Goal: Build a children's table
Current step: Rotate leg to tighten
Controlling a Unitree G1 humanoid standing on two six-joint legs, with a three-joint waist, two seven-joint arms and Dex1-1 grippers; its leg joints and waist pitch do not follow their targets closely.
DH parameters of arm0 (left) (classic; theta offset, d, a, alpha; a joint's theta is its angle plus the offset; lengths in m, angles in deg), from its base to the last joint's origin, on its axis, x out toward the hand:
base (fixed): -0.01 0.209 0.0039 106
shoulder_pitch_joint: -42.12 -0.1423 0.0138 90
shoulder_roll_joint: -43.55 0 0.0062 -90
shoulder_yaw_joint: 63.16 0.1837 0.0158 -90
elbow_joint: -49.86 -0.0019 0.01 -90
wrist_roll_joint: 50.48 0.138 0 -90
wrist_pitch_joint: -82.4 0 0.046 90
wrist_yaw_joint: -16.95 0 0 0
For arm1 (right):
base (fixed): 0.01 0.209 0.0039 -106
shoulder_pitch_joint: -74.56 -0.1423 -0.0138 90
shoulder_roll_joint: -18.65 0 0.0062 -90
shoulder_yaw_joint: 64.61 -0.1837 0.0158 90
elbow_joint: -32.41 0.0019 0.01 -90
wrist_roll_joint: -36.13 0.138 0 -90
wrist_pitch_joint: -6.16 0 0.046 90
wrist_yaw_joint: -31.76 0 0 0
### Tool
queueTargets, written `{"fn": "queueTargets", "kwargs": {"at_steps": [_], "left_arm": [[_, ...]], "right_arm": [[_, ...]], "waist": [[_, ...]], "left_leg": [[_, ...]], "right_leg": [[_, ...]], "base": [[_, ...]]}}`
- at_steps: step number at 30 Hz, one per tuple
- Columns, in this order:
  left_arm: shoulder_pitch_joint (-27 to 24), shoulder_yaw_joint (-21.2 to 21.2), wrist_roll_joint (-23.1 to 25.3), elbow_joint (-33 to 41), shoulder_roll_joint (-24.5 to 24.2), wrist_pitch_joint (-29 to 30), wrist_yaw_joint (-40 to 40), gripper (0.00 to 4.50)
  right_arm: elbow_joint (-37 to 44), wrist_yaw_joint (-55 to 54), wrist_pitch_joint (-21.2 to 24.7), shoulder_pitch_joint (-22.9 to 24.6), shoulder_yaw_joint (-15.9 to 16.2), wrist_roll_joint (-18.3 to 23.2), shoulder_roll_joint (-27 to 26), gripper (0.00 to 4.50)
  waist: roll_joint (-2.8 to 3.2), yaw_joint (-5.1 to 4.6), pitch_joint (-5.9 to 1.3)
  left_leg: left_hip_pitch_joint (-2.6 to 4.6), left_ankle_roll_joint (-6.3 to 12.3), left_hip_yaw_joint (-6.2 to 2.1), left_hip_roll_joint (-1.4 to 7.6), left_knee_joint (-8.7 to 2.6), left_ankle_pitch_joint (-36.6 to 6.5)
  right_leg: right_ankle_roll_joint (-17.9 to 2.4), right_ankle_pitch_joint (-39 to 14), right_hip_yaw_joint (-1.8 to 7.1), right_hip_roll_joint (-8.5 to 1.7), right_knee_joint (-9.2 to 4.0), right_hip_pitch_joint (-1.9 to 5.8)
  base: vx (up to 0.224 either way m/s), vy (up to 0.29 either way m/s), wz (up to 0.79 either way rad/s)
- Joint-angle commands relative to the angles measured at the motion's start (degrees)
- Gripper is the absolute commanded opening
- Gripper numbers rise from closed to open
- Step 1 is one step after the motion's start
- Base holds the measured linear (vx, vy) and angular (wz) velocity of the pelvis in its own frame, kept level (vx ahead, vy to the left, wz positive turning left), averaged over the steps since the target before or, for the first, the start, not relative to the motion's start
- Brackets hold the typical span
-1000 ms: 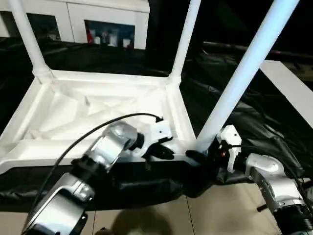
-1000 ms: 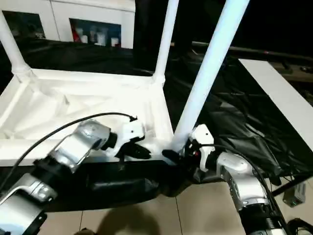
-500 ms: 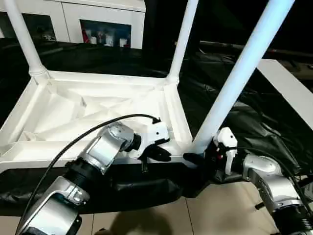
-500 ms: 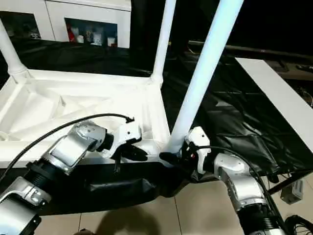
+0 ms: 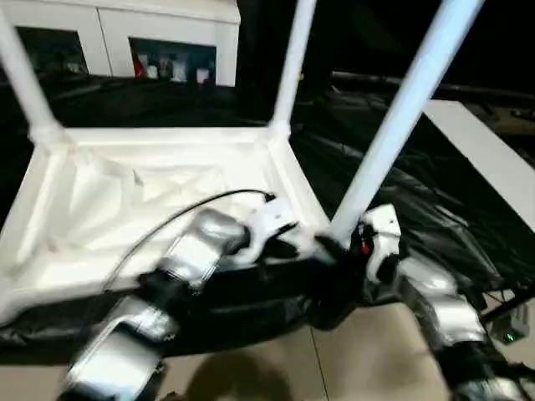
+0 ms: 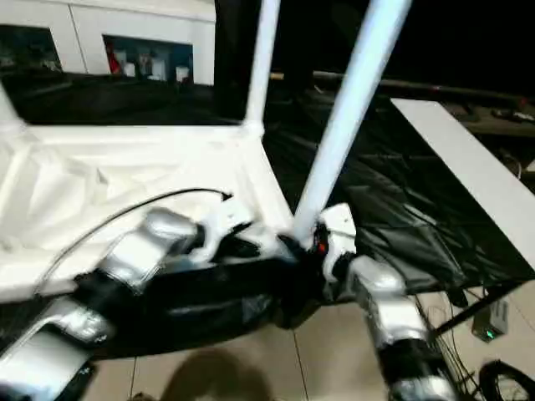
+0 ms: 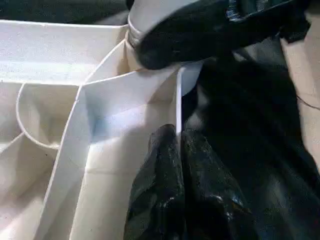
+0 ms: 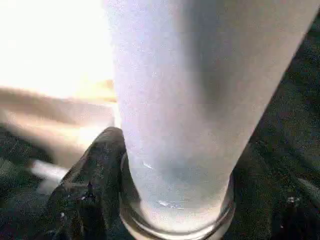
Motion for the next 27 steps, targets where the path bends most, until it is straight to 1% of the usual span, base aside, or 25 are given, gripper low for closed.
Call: {"fn": "queueTargets", "kwargs": {"at_steps": [1, 2, 3, 4, 5, 7, 9, 10, 11, 12, 13, 14, 15, 16, 17, 18, 19, 20, 22, 23, 24, 25, 26, 27], "left_arm": [[2.16, -0.32, 0.28, -3.94, 3.07, -2.11, 4.31, 0.00], [2.94, -0.59, 0.55, -5.91, 3.91, -2.96, 5.59, 0.00], [3.20, -0.73, 0.67, -6.61, 4.20, -3.27, 5.97, 0.00], [3.72, -0.91, 0.85, -8.12, 4.79, -3.99, 6.44, 0.00], [4.12, -0.97, 1.05, -9.44, 5.21, -4.71, 6.69, 0.00], [4.40, -0.95, 1.26, -10.60, 5.41, -5.48, 6.73, 0.00], [4.51, -0.90, 1.41, -11.40, 5.16, -6.30, 6.43, 0.00], [4.75, -0.96, 1.40, -12.08, 5.17, -6.77, 6.52, 0.00], [4.91, -1.01, 1.37, -12.51, 5.04, -7.09, 6.47, 0.00], [5.22, -1.15, 1.40, -13.33, 5.00, -7.77, 6.37, 0.00], [5.44, -1.31, 1.40, -13.85, 4.97, -8.33, 6.38, 0.00], [5.44, -1.31, 1.40, -13.85, 4.97, -8.33, 6.38, 0.00], [5.72, -1.45, 1.48, -14.37, 4.86, -9.43, 6.40, 0.00], [5.71, -1.42, 1.46, -14.22, 4.74, -10.47, 6.12, 0.00], [5.60, -1.61, 1.24, -13.89, 4.73, -11.56, 6.03, 0.00], [5.46, -2.09, 0.71, -13.37, 4.76, -12.68, 5.82, 0.00], [5.08, -2.74, -0.27, -12.08, 4.75, -13.18, 4.83, 0.00], [4.99, -2.84, -0.46, -11.78, 4.73, -13.22, 4.60, 0.00], [3.72, -3.75, -2.39, -7.66, 4.23, -12.98, 2.21, 0.00], [3.28, -4.16, -3.05, -6.30, 4.08, -12.90, 1.64, 0.00], [2.37, -5.11, -4.82, -3.25, 3.76, -11.62, 0.23, 0.00], [1.49, -5.84, -6.37, -0.32, 3.35, -10.01, -1.06, 0.00], [-0.08, -6.08, -8.14, 4.63, 2.08, -6.12, -3.33, 0.43], [-1.16, -6.17, -9.26, 7.99, 1.17, -3.39, -4.87, 0.52]], "right_arm": [[-4.62, -9.09, 3.21, -0.55, -2.32, -2.34, -1.17, 2.66], [-5.26, -10.76, 3.13, -1.11, -2.27, -2.75, -1.90, 2.66], [-5.53, -11.28, 3.06, -1.32, -2.25, -2.86, -2.13, 2.66], [-5.85, -11.42, 2.62, -1.70, -1.97, -2.86, -2.68, 2.66], [-6.02, -11.67, 2.13, -1.99, -1.82, -2.79, -3.20, 2.66], [-5.47, -10.95, 1.31, -1.99, -1.52, -2.61, -3.70, 2.66], [-3.37, -8.32, 1.02, -1.21, -1.85, -1.09, -4.22, 2.66], [-2.83, -7.93, 1.03, -1.05, -2.14, -0.55, -4.45, 3.01], [-2.12, -7.34, 1.05, -0.80, -2.36, 0.01, -4.57, 3.22], [-1.45, -6.90, 1.00, -0.60, -2.28, 0.26, -4.59, 3.36], [-0.69, -6.35, 1.13, -0.39, -1.99, 0.38, -4.48, 3.39], [-0.69, -6.35, 1.13, -0.39, -1.99, 0.38, -4.48, 3.41], [0.91, -5.40, 1.22, 0.07, -1.04, 0.01, -3.84, 3.41], [2.07, -4.81, 1.40, 0.44, -0.73, -0.05, -3.30, 3.68], [3.32, -3.94, 1.58, 0.93, -0.64, 0.18, -2.64, 3.68], [5.21, -2.52, 1.96, 1.77, -0.80, 0.80, -1.70, 3.68], [7.89, -0.40, 2.60, 3.08, -1.20, 1.88, -0.47, 3.68], [8.38, 0.02, 2.71, 3.35, -1.25, 2.04, -0.22, 3.68], [13.07, 4.28, 3.43, 6.22, -0.88, 3.06, 2.73, 3.68], [14.64, 5.65, 3.65, 7.25, -0.70, 3.35, 3.71, 3.68], [16.78, 7.27, 3.94, 8.79, -0.85, 3.73, 5.25, 3.68], [18.46, 8.54, 4.10, 10.02, -1.14, 4.16, 6.48, 3.68], [20.67, 10.19, 4.72, 11.52, -1.61, 4.99, 7.97, 3.85], [22.14, 11.30, 5.17, 12.50, -1.93, 5.57, 8.94, 3.85]], "waist": [[0.60, -0.36, -3.05], [0.68, -0.39, -3.15], [0.67, -0.33, -3.17], [0.86, -0.23, -3.26], [0.80, -0.23, -3.23], [0.79, -0.05, -3.19], [0.78, 0.16, -3.16], [0.75, 0.20, -3.17], [0.61, 0.32, -3.16], [0.66, 0.41, -3.11], [0.69, 0.60, -3.18], [0.63, 0.64, -3.17], [0.27, 0.64, -3.02], [0.46, 0.76, -3.13], [0.34, 0.76, -3.02], [0.16, 0.78, -3.05], [0.25, 0.85, -3.10], [0.16, 1.03, -3.10], [0.27, 1.15, -3.06], [0.33, 1.25, -3.11], [0.51, 1.30, -3.25], [0.52, 1.32, -3.43], [0.45, 1.28, -3.59], [0.69, 1.63, -3.75]], "left_leg": [[0.89, -1.57, -0.56, 0.38, -4.13, -22.95], [0.72, -1.68, -0.58, 0.32, -4.20, -22.16], [0.77, -1.54, -0.53, 0.30, -4.20, -22.02], [0.83, -1.32, -0.51, 0.35, -4.22, -21.69], [0.65, -1.05, -0.45, 0.40, -4.32, -21.35], [0.99, -0.59, -0.26, 0.37, -4.23, -21.93], [0.82, -0.06, -0.22, 0.46, -4.33, -21.48], [0.85, 0.01, -0.19, 0.49, -4.30, -21.41], [0.83, 0.24, -0.15, 0.46, -4.31, -21.04], [0.86, 0.43, -0.09, 0.40, -4.32, -20.93], [1.02, 0.54, -0.02, 0.46, -4.25, -20.52], [0.97, 0.65, 0.03, 0.44, -4.24, -20.25], [0.62, 0.82, -0.04, 0.40, -4.39, -19.78], [0.62, 0.80, -0.10, 0.46, -4.42, -19.27], [0.62, 1.01, -0.11, 0.45, -4.45, -19.27], [0.63, 1.13, -0.06, 0.47, -4.40, -19.26], [0.58, 1.39, -0.09, 0.48, -4.37, -18.73], [0.50, 1.83, 0.00, 0.48, -4.29, -17.87], [0.39, 2.27, 0.00, 0.58, -4.36, -17.18], [0.25, 2.51, 0.00, 0.67, -4.36, -16.39], [0.18, 2.64, 0.00, 0.67, -4.31, -15.78], [0.26, 3.04, 0.11, 0.79, -4.16, -14.65], [0.16, 3.10, 0.06, 0.90, -4.09, -13.61], [0.28, 3.49, 0.20, 1.07, -3.92, -11.05]], "right_leg": [[-4.05, -31.27, 1.61, -3.43, -6.38, 1.22], [-3.98, -30.11, 1.63, -3.42, -6.35, 1.35], [-4.01, -29.58, 1.63, -3.39, -6.41, 1.33], [-4.46, -27.83, 1.72, -3.44, -6.26, 1.43], [-4.91, -25.98, 1.81, -3.36, -6.17, 1.50], [-5.56, -25.15, 1.94, -3.31, -6.17, 1.29], [-6.23, -23.98, 2.03, -3.39, -6.05, 1.52], [-6.38, -23.74, 2.06, -3.41, -6.00, 1.53], [-6.49, -23.77, 2.05, -3.43, -5.93, 1.59], [-6.40, -24.01, 2.07, -3.41, -6.07, 1.54], [-6.53, -23.73, 2.17, -3.50, -6.08, 1.48], [-6.60, -23.53, 2.18, -3.46, -6.05, 1.52], [-6.36, -24.08, 2.10, -3.47, -6.07, 1.78], [-6.03, -24.47, 2.10, -3.56, -5.96, 1.89], [-5.68, -25.16, 2.04, -3.50, -6.11, 1.88], [-5.54, -25.40, 2.07, -3.57, -6.17, 1.87], [-5.50, -25.38, 2.09, -3.67, -6.09, 1.93], [-5.48, -24.63, 2.14, -3.65, -6.08, 2.04], [-6.00, -23.39, 2.15, -3.63, -5.93, 2.17], [-6.57, -21.68, 2.19, -3.58, -5.68, 2.31], [-6.91, -20.38, 2.23, -3.60, -5.51, 2.47], [-8.12, -17.09, 2.29, -3.54, -5.15, 2.39], [-8.84, -14.84, 2.29, -3.52, -4.72, 2.62], [-10.83, -9.87, 2.37, -3.62, -4.08, 2.79]], "base": [[0.000, 0.000, 0.00], [0.000, 0.000, 0.00], [0.000, 0.000, 0.00], [0.000, 0.000, 0.00], [0.000, 0.000, 0.00], [0.000, 0.000, 0.00], [0.000, 0.000, 0.00], [0.000, 0.000, 0.00], [0.000, 0.000, 0.00], [0.000, 0.000, 0.00], [0.000, 0.000, 0.00], [0.000, 0.000, 0.00], [0.000, 0.000, 0.00], [0.000, 0.000, 0.00], [0.000, 0.000, 0.00], [0.000, 0.000, 0.00], [0.000, 0.000, 0.00], [0.000, 0.000, 0.00], [0.000, 0.000, 0.00], [0.000, 0.000, 0.00], [0.000, 0.000, 0.00], [0.000, 0.000, 0.00], [0.058, -0.006, 0.01], [0.058, -0.006, 0.01]]}}
